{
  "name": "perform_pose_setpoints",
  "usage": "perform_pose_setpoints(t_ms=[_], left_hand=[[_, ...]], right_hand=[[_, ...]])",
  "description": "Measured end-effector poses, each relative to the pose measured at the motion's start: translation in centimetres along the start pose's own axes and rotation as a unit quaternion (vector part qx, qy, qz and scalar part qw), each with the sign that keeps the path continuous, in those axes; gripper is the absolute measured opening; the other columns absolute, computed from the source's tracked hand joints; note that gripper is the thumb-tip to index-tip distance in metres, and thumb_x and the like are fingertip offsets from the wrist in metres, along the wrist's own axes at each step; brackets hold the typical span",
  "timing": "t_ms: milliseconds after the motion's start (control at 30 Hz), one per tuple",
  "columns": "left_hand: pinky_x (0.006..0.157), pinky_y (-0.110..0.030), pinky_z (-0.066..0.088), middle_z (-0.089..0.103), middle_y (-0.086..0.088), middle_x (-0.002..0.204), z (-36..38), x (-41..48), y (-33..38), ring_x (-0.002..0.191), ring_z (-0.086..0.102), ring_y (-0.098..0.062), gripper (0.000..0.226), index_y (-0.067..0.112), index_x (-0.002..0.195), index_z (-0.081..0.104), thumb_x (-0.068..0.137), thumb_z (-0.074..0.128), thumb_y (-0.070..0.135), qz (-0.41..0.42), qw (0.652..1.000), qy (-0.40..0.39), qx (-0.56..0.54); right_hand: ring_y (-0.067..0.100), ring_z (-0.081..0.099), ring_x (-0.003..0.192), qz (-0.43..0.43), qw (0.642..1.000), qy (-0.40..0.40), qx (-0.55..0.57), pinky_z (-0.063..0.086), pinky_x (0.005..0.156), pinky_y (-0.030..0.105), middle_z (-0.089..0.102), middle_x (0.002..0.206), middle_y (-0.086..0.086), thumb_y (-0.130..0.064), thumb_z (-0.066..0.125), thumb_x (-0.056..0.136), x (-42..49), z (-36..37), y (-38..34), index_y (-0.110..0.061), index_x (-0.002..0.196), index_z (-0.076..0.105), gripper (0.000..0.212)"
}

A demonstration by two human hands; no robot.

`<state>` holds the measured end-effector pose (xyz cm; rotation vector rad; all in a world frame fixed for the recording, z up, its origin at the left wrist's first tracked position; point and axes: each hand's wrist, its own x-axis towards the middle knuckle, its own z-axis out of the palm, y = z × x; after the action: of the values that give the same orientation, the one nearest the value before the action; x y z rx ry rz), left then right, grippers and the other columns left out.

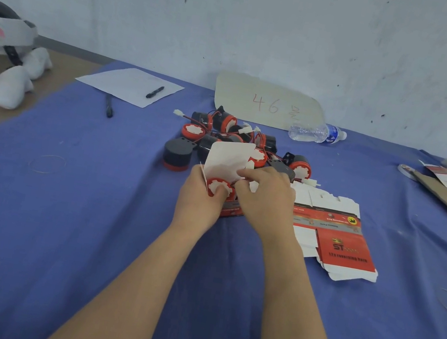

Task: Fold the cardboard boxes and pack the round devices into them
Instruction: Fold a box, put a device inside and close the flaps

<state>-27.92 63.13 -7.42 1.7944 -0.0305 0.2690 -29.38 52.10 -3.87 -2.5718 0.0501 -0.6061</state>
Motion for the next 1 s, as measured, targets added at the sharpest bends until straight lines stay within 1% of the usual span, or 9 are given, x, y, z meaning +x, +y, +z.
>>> perform_pose_setpoints(t_ms=[133,300,467,533,600,667,767,867,1000], left_hand=[[0.050,-0.004,0.040,0.050,0.009,0.103,0.0,-0.1,0.1,0.082,0.048,-0.005,0.024,0.025,0.107,0.038,0.093,0.057,0.020,-0.002,1.000,-0.005,-0.005],[0.055,-0.008,0.037,0.050,0.008,0.102,0.0,0.0,0.0,0.087,0.049,-0.006,0.024,0.024,0.106,0.039,0.092,0.056,0.014,-0.001,1.000,-0.003,-0.007],[0.058,-0.009,0.038,0.049,0.006,0.107,0.1,0.0,-0.1,0.095,0.048,-0.010,0.029,0.015,0.120,0.044,0.094,0.056,0.015,-0.008,1.000,0.006,0.012],[0.058,-0.010,0.037,0.050,0.005,0.107,0.1,0.0,-0.1,0.094,0.049,-0.011,0.029,0.014,0.120,0.044,0.093,0.056,0.015,-0.006,1.000,0.010,0.017],[0.058,-0.010,0.037,0.050,0.005,0.106,0.1,0.1,-0.1,0.093,0.049,-0.011,0.030,0.015,0.120,0.044,0.093,0.056,0.015,-0.005,1.000,0.012,0.016],[0.058,-0.009,0.037,0.050,0.006,0.107,0.1,0.1,-0.2,0.093,0.049,-0.010,0.031,0.014,0.121,0.044,0.093,0.056,0.015,-0.005,1.000,0.013,0.018],[0.059,-0.011,0.039,0.050,0.005,0.110,0.1,0.1,-0.2,0.095,0.048,-0.010,0.033,0.014,0.123,0.044,0.093,0.057,0.016,-0.007,1.000,0.013,0.018],[0.067,-0.015,0.039,0.052,0.003,0.112,0.1,0.1,-0.2,0.096,0.048,-0.011,0.032,0.013,0.122,0.044,0.093,0.057,0.015,-0.007,1.000,0.013,0.020],[0.057,-0.010,0.037,0.050,0.006,0.108,0.1,0.1,-0.2,0.095,0.048,-0.010,0.025,0.019,0.112,0.041,0.093,0.057,0.016,-0.006,1.000,0.010,0.017]], right_hand=[[0.026,0.043,0.114,0.007,0.996,-0.083,-0.032,0.034,0.094,0.039,0.061,0.116,0.000,-0.053,0.046,0.091,0.1,0.2,0.5,-0.027,0.115,0.067,0.041],[0.024,0.047,0.106,-0.002,0.999,-0.032,0.000,0.035,0.086,0.031,0.062,0.113,0.004,-0.035,0.048,0.097,0.2,0.7,0.7,-0.021,0.112,0.070,0.030],[0.024,0.052,0.091,0.013,0.999,0.029,0.003,0.038,0.075,0.035,0.060,0.082,0.001,-0.033,0.041,0.100,-0.3,1.4,0.3,-0.013,0.085,0.067,0.036],[0.023,0.052,0.092,0.015,0.998,0.050,0.018,0.041,0.077,0.037,0.065,0.090,0.004,-0.032,0.042,0.100,-0.3,1.6,0.2,-0.014,0.101,0.066,0.030],[0.021,0.052,0.095,0.030,0.998,0.053,0.034,0.042,0.079,0.035,0.066,0.101,0.005,-0.032,0.044,0.099,-0.4,1.7,0.1,-0.017,0.121,0.057,0.030],[0.022,0.052,0.099,0.034,0.997,0.056,0.029,0.041,0.082,0.034,0.065,0.106,0.007,-0.032,0.045,0.099,-0.5,1.9,0.1,-0.017,0.128,0.055,0.034],[0.023,0.051,0.104,0.028,0.997,0.071,0.013,0.041,0.086,0.037,0.066,0.108,0.006,-0.031,0.047,0.099,-0.6,2.0,0.0,-0.018,0.125,0.063,0.033],[0.017,0.045,0.100,0.016,0.998,0.047,-0.037,0.034,0.081,0.028,0.065,0.110,-0.001,-0.034,0.044,0.099,-0.5,2.3,0.3,-0.020,0.115,0.068,0.032],[0.012,0.040,0.097,0.041,0.998,0.042,0.015,0.037,0.082,0.026,0.062,0.114,-0.003,-0.033,0.050,0.097,-0.3,2.2,0.6,-0.018,0.112,0.066,0.027]])
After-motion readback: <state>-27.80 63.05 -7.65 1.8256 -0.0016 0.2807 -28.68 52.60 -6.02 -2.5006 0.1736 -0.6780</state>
